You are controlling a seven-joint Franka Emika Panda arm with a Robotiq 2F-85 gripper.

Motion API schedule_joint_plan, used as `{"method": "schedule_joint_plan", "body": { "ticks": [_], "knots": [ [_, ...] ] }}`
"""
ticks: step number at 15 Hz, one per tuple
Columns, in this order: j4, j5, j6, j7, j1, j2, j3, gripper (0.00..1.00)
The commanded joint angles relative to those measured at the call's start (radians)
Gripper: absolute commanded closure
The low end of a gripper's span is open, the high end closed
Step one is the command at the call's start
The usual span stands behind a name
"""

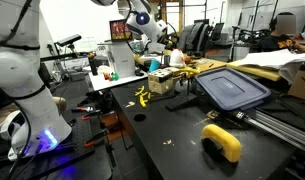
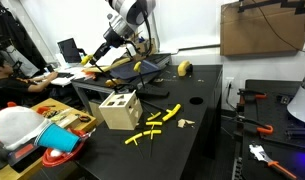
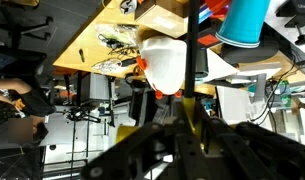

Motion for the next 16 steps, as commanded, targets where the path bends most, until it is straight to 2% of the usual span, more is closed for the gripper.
{"method": "schedule_joint_plan", "body": {
  "ticks": [1,7,16],
  "knots": [
    [0.121,0.126,0.011,-0.156,0.001,0.081,0.009,0.97],
    [0.216,0.236,-0.011,-0.286,0.003,0.163,0.002,0.97],
    [0.284,0.319,-0.027,-0.379,0.005,0.213,0.0,0.97]
  ]
}}
